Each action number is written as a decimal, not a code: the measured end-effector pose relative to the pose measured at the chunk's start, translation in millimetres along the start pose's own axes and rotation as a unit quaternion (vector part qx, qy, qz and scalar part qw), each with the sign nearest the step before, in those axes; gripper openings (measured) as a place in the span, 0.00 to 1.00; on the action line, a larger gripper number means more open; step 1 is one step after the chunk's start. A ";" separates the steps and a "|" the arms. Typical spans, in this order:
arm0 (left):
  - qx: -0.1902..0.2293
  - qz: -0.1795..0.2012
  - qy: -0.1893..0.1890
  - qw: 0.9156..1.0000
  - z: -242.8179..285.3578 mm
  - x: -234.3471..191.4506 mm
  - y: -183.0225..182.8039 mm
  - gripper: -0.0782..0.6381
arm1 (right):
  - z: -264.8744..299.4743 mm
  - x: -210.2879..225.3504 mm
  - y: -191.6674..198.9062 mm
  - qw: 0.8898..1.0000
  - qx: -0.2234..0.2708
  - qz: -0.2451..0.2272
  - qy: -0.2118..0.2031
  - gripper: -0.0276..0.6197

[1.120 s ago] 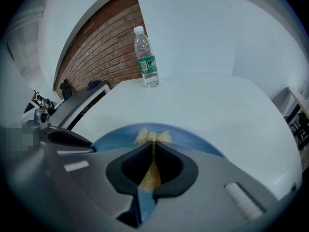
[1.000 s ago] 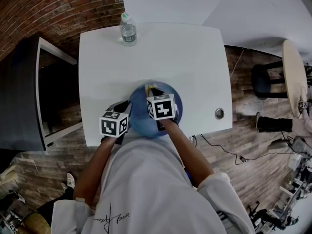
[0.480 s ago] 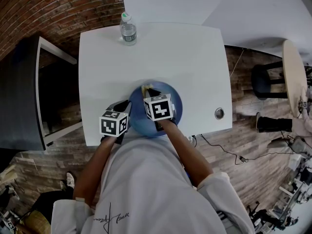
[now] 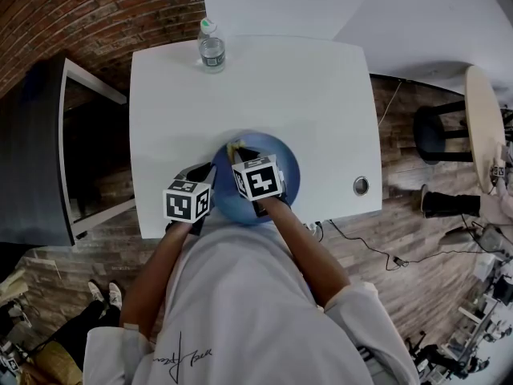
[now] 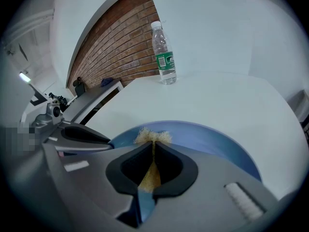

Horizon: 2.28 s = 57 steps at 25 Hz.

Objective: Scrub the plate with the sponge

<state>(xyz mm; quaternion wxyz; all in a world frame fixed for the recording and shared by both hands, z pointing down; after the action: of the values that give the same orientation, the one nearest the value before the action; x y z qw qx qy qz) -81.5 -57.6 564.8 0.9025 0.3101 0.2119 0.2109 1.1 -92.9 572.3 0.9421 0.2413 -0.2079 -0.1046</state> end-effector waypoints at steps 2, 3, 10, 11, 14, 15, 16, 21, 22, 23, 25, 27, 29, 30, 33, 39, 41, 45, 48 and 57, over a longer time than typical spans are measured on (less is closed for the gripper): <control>0.001 -0.001 0.000 1.000 0.1 0.0 0.2 0.16 | 0.4 -2.1 1.7 1.000 -0.003 -0.002 -0.004 0.08; 0.001 -0.002 0.000 1.000 0.2 0.0 0.2 0.16 | 0.7 -3.3 2.6 1.000 -0.004 -0.004 -0.005 0.08; 0.001 -0.002 0.000 1.000 -0.3 -0.7 0.4 0.16 | 1.1 -13.0 9.3 1.000 -0.013 -0.012 -0.019 0.08; 0.001 -0.002 0.000 1.000 -0.5 -0.7 0.5 0.16 | 0.9 -14.3 10.5 1.000 -0.015 -0.012 -0.021 0.08; 0.001 -0.002 0.001 1.000 -1.5 -0.8 0.5 0.15 | -0.1 -18.0 13.8 0.999 -0.020 -0.012 -0.027 0.08; 0.001 -0.003 0.001 1.000 -1.6 -0.8 0.5 0.15 | -0.4 -19.3 15.1 0.999 -0.022 -0.012 -0.030 0.08; 0.001 -0.004 0.001 1.000 -1.6 -0.9 0.7 0.15 | -0.5 -20.5 16.6 0.999 -0.025 -0.012 -0.034 0.08; 0.000 -0.001 0.001 1.000 0.0 -1.1 2.0 0.15 | -0.3 -26.8 24.8 0.998 -0.037 -0.013 -0.055 0.08; 0.000 0.001 0.000 1.000 0.1 -1.1 2.0 0.15 | -0.4 -28.5 26.4 0.997 -0.041 -0.015 -0.059 0.08; 0.001 0.002 0.000 1.000 -0.1 -1.2 1.8 0.15 | -0.6 -30.6 27.9 0.997 -0.045 -0.016 -0.062 0.08; 0.001 0.001 -0.001 1.000 -1.1 -1.0 1.2 0.15 | -1.6 -35.3 30.8 0.996 -0.050 -0.020 -0.068 0.08; 0.002 0.000 -0.001 1.000 -2.5 0.3 1.2 0.15 | -3.6 -40.0 34.9 0.996 -0.055 -0.023 -0.073 0.08; 0.002 0.000 -0.001 1.000 -3.8 1.3 1.7 0.15 | -5.1 -43.9 38.8 0.995 -0.058 -0.025 -0.077 0.08; 0.003 -0.001 -0.001 1.000 -4.1 1.3 1.7 0.15 | -5.3 -45.5 40.2 0.995 -0.060 -0.026 -0.079 0.08; 0.004 -0.001 -0.001 1.000 -3.8 1.0 1.4 0.15 | -5.6 -49.8 44.3 0.993 -0.070 -0.031 -0.089 0.08; 0.003 -0.002 -0.001 1.000 -2.6 0.1 1.8 0.15 | -6.1 -55.3 52.5 0.989 -0.096 -0.035 -0.111 0.08; 0.004 -0.003 -0.001 1.000 -3.0 0.7 1.9 0.15 | -7.0 -57.4 54.9 0.987 -0.101 -0.040 -0.117 0.08; 0.005 -0.004 -0.001 1.000 -3.7 1.2 2.0 0.15 | -9.4 -63.7 63.1 0.982 -0.121 -0.042 -0.137 0.08; 0.005 -0.003 -0.002 1.000 -3.7 1.2 1.6 0.15 | -9.8 -69.0 67.0 0.980 -0.126 -0.044 -0.149 0.08; 0.008 -0.008 -0.001 1.000 -2.9 0.5 1.8 0.15 | -10.6 -71.2 71.9 0.975 -0.142 -0.050 -0.163 0.08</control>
<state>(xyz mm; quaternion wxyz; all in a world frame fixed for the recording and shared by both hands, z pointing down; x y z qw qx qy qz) -83.0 -54.6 563.8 0.9021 0.3156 0.2148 0.2011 -50.7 -5.4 575.4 0.9139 0.0952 -0.3290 -0.2181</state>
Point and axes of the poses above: the fingertips, and each gripper's own axes: z forward along the fingers, x to its right, y out of its underside, the point moved 2 cm from there along -z, backward along the fingers, and after that the axes turned 10 degrees about z, right-handed, at the moved point
